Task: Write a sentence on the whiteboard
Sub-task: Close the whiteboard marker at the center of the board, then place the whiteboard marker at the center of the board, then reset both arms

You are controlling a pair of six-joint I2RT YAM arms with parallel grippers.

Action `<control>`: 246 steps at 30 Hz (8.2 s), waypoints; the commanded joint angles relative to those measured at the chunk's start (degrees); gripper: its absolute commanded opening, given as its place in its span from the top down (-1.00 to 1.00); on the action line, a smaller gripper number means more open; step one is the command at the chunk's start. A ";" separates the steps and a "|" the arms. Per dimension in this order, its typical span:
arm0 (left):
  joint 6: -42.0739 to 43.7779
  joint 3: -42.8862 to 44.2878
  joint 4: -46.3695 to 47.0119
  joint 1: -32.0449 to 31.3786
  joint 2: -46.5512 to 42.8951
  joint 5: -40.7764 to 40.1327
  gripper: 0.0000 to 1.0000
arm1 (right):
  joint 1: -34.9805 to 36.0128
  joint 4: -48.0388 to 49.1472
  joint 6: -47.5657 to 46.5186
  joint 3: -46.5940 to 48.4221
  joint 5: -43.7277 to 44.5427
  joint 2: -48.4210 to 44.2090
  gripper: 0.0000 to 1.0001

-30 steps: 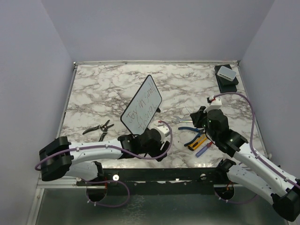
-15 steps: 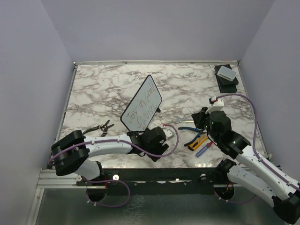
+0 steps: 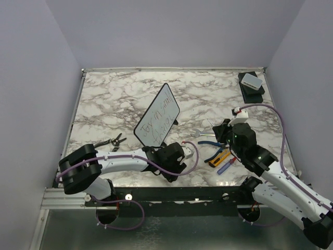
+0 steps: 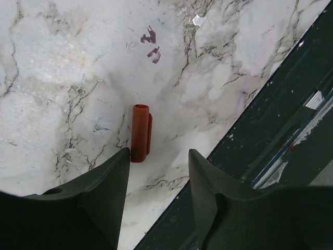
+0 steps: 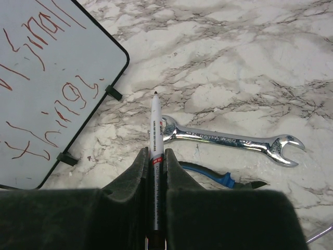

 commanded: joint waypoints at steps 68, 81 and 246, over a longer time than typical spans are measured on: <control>21.92 -5.19 4.00 -4.15 -38.11 2.70 1.00 | -0.21 -40.37 -6.77 30.16 -64.80 13.29 0.99; 21.70 -5.39 4.17 -4.59 -39.27 3.33 1.00 | -0.24 -39.86 -7.13 29.57 -63.34 14.47 0.99; -1.05 22.56 8.71 34.89 -18.53 -3.97 -0.98 | -10.73 -5.78 -0.13 16.18 -24.09 31.93 -0.74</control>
